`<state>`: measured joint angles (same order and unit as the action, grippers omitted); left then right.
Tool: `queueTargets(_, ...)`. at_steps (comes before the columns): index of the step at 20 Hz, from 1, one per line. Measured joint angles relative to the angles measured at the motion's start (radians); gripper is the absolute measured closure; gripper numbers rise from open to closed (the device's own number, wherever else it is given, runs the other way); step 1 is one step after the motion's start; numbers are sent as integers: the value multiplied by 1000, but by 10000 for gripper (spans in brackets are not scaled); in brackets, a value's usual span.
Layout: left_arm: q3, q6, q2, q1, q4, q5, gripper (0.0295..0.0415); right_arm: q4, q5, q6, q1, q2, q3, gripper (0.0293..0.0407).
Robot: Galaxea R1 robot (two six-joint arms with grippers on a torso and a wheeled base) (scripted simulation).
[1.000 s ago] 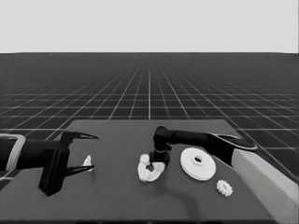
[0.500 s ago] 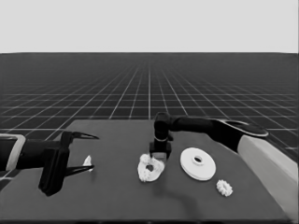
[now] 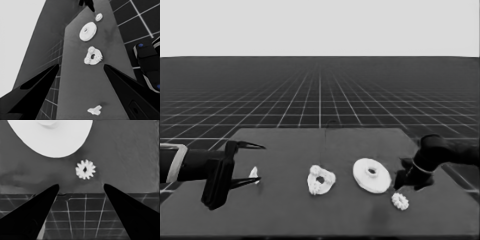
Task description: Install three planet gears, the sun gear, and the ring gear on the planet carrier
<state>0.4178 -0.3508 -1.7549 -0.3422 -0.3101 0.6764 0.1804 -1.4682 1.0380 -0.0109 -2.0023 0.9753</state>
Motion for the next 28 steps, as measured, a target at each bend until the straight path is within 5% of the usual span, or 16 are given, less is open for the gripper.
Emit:
queueTargets(4,0,0,0,0,0,0,326,-5,9,-49,0,25,22,315)
queueTargets(6,0,0,0,0,0,0,326,132,109,-60,-169,-11,89,315)
queueTargets(8,0,0,0,0,0,0,326,173,145,-67,-223,-33,129,315)
queueTargets(14,0,0,0,0,0,0,326,192,164,-70,-247,-45,152,315)
queueTargets(16,0,0,0,0,0,0,326,192,164,-71,-248,-46,153,386)
queueTargets(24,0,0,0,0,0,0,326,192,164,-71,-248,-46,153,390)
queueTargets(26,0,0,0,0,0,0,326,73,64,-56,-98,13,49,390)
queueTargets(28,0,0,0,0,0,0,326,22,29,-55,-33,24,30,390)
